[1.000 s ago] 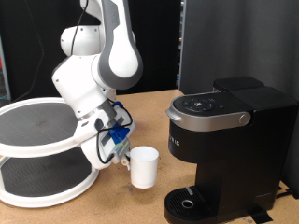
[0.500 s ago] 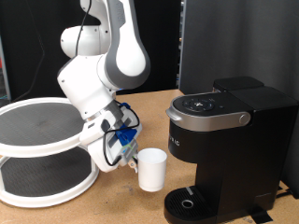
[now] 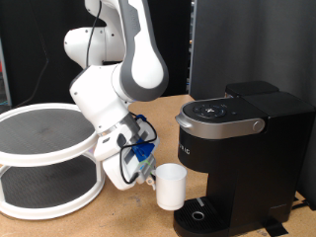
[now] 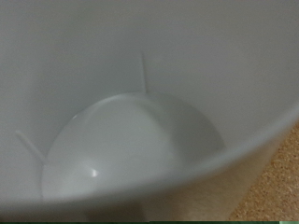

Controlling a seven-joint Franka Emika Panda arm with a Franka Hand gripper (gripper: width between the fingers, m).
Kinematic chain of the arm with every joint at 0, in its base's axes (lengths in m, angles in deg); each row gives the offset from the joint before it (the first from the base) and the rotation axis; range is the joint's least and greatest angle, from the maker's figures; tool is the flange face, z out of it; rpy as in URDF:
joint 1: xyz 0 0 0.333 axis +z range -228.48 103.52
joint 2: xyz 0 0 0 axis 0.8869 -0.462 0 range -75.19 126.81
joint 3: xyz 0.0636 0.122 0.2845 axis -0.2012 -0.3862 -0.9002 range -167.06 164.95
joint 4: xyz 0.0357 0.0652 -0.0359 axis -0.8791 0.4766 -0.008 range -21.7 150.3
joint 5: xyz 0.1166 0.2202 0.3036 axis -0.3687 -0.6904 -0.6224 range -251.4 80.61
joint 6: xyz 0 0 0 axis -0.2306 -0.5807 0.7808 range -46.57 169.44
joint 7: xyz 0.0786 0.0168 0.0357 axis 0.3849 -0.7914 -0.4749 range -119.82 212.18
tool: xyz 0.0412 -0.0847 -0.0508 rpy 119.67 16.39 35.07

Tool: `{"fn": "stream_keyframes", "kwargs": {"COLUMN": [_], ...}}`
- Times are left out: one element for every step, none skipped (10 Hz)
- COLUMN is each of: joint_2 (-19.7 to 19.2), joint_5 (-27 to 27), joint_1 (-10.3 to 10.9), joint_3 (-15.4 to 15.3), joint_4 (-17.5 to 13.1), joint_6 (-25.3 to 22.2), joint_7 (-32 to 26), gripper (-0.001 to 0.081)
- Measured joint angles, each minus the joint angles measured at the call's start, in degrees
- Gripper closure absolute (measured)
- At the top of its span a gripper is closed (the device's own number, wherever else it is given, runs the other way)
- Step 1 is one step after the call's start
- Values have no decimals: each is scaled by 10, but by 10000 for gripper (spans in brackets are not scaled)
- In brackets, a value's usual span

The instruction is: Make a cup of coffee with the keurig machine

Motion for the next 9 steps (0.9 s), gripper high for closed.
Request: {"fn": "stream_keyframes", "kwargs": {"joint_2": [-3, -4, -4, -6, -8, -12, -16, -21, -26], "joint_5": [-5, -11, -21, -31, -44, -57, -71, -82, -92], "joint_1": [1, 2, 4, 6, 9, 11, 13, 14, 14], "joint_3": [-7, -15, -22, -29, -35, -42, -46, -51, -55], "joint_4": [-2, -2, -2, -2, -3, -4, -8, -13, -19], "joint_6": [0, 0, 0, 2, 6, 11, 18, 25, 30], "joint_7": [-4, -8, -15, -20, -25, -31, -38, -42, -47], "gripper": [733, 733, 733, 733, 733, 733, 733, 733, 733]}}
